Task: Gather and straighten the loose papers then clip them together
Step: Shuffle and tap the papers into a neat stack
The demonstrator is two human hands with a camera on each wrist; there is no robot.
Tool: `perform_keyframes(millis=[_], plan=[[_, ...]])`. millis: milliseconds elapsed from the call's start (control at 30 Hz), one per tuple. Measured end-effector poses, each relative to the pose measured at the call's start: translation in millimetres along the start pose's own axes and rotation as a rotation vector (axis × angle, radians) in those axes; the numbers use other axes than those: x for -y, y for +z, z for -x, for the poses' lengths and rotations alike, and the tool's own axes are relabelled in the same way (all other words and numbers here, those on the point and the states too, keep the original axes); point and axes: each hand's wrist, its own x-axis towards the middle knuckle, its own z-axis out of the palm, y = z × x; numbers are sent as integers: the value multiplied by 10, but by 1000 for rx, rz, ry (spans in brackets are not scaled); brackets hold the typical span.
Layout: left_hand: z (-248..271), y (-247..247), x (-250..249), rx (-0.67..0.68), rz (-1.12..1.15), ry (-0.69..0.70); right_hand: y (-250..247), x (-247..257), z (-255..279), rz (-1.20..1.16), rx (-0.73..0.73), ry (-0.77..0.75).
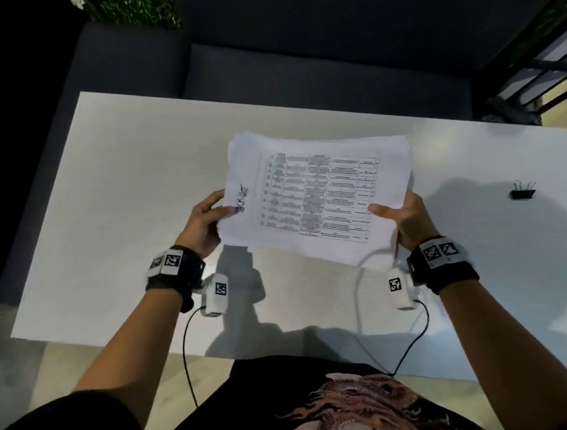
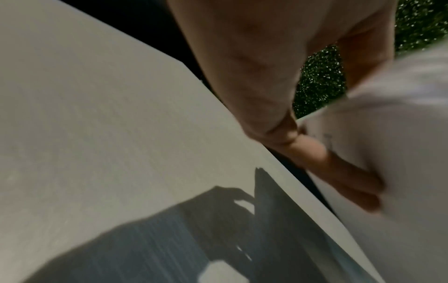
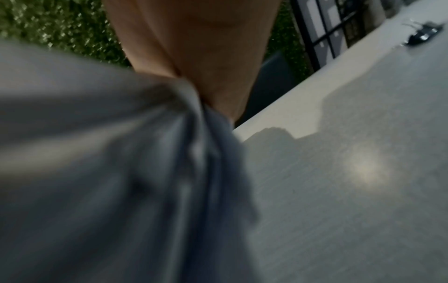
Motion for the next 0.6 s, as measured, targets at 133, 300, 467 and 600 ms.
perform_keyframes(millis=[133, 300, 467, 600], plan=[[-258, 56, 101, 72, -280, -219, 6, -194, -252, 175, 25, 124], [-469, 235, 410, -2, -547, -275, 181, -403, -309, 436, -66, 133], [-353, 643, 244, -292, -790, 73, 357, -132, -195, 438, -140, -20], [-23, 906, -122, -337, -453, 489, 459, 295, 121, 204, -317, -293]])
